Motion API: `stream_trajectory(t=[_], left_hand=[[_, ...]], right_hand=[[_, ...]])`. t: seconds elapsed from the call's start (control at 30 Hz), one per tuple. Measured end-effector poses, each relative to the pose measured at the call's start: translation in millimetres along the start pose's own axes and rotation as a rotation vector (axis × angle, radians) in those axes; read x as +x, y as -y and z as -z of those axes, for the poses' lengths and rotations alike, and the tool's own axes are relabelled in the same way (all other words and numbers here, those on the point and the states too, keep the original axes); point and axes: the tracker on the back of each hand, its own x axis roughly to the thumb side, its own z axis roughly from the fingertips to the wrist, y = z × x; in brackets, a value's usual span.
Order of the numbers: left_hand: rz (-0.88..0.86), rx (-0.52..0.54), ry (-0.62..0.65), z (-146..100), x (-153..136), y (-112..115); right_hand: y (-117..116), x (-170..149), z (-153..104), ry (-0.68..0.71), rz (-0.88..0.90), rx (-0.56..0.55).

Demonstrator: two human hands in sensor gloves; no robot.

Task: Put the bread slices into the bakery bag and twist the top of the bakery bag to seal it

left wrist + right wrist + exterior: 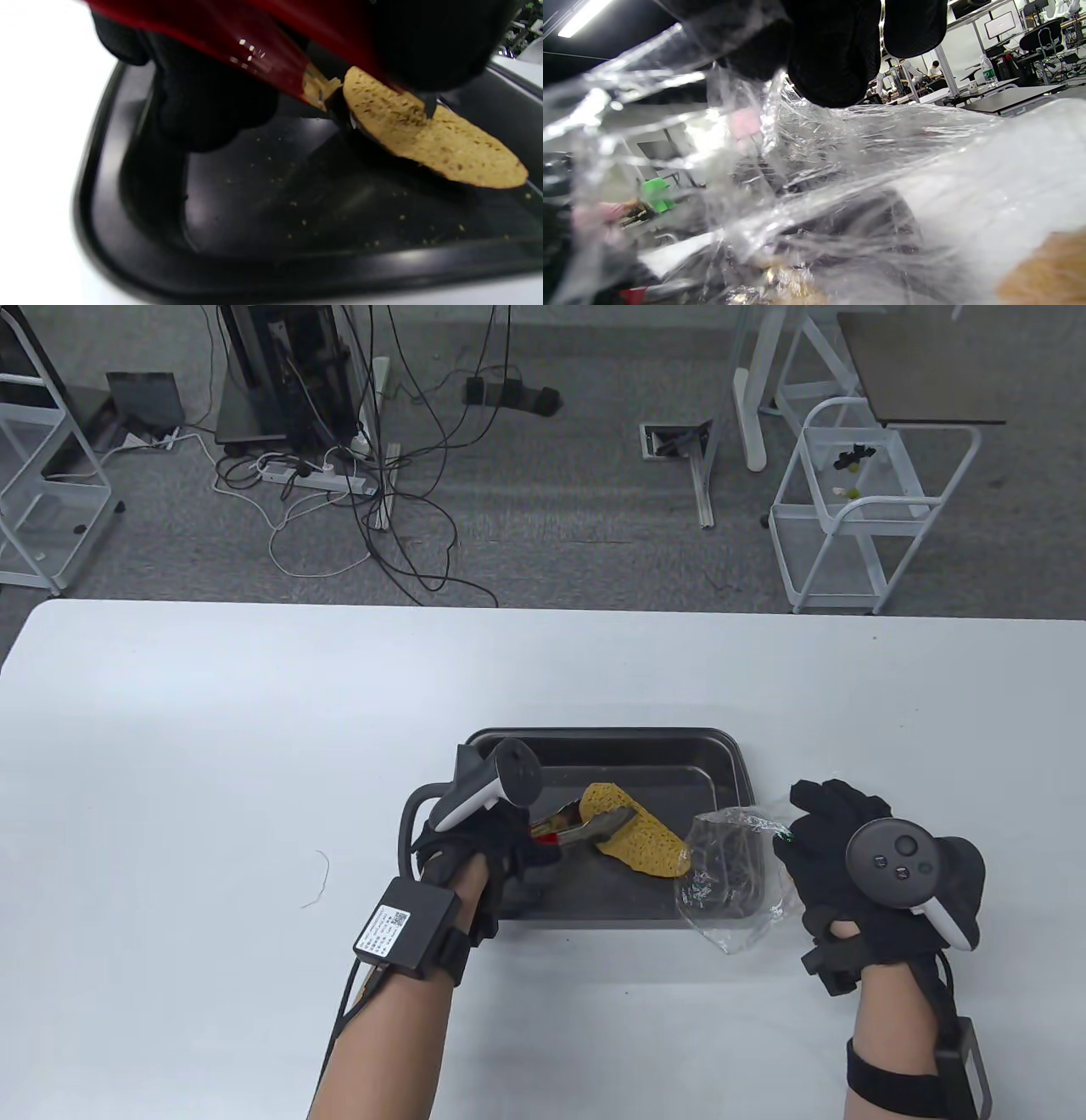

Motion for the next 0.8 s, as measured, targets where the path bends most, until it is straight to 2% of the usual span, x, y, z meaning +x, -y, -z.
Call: stream_trajectory(t=[0.27,0.4,0.7,0.8], left_hand=[[0.012,0.014,0.082,-23,3,9],[0.025,0.071,0.092,-38,-9,18],[0.012,0.111,0.123,-70,-41,24],[0.047,0.186,0.132,-81,-48,26]], right_hand=[[0,-1,0,-0.005,0.008,-0.001],[0,-2,0,-0.008,0.011,0.001],[-1,-3,1,-0.014,0.007,0.007],[-1,-5,1,-0.02,0.011,0.005]])
